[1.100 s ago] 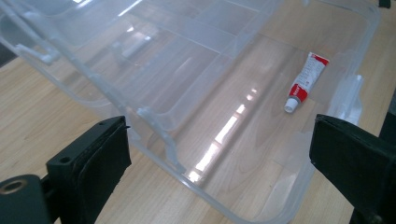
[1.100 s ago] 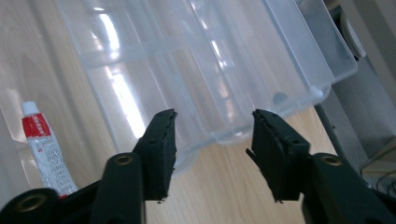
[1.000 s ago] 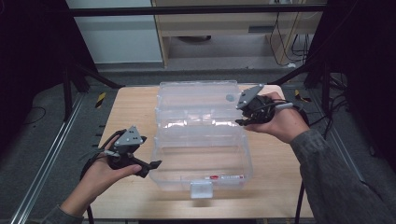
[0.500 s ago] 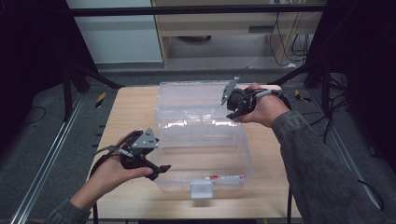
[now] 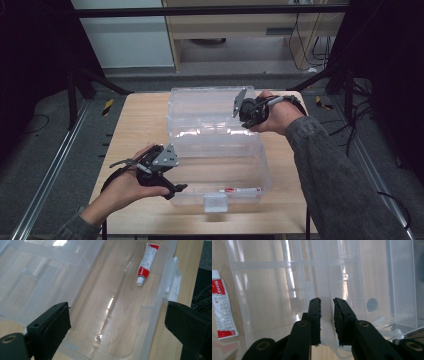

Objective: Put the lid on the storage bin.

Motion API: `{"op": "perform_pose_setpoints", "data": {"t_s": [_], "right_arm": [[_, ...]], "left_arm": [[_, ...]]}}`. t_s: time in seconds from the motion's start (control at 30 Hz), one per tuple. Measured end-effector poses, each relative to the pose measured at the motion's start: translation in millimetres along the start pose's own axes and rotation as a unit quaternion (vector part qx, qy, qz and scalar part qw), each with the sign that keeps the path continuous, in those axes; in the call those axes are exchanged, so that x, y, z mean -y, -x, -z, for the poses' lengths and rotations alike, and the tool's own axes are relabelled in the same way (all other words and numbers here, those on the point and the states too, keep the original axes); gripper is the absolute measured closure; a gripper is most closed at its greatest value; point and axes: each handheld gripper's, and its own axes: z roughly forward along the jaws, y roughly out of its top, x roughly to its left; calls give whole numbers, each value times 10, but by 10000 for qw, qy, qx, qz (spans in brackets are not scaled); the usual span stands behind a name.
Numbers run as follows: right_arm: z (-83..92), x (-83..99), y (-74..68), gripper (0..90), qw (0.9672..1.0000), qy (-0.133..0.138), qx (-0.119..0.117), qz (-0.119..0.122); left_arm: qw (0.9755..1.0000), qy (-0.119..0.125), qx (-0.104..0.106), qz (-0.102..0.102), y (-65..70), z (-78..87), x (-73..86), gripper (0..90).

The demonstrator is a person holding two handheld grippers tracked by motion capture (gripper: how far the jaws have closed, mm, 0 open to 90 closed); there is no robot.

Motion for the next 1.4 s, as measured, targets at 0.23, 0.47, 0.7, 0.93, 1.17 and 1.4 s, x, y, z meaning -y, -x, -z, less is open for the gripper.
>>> {"op": "perform_pose_setpoints", "data": {"t_s": [0.23, 0.47, 0.7, 0.93, 1.17, 1.4], "right_arm": [[2, -12, -10, 799, 9999, 1, -10, 120], [6, -10, -15, 799, 9999, -28, 3, 102], [3, -12, -21, 797, 9999, -35, 28, 99], [2, -14, -22, 793, 9999, -56, 34, 90], [4, 3, -20, 789, 10000, -36, 45, 49], [0, -11, -14, 788, 10000, -57, 29, 62]], "left_arm": [[9999, -90, 82, -85, 58, -33, 24, 81], [9994, -195, 22, -288, 124, -35, 60, 124], [9990, -269, 110, -348, 181, -38, 103, 166], [9980, -355, 332, -396, 240, -164, 158, 234], [9959, -621, 435, -496, 245, -274, 243, 413], [9927, -842, 610, -618, 261, -348, 236, 569]]}}
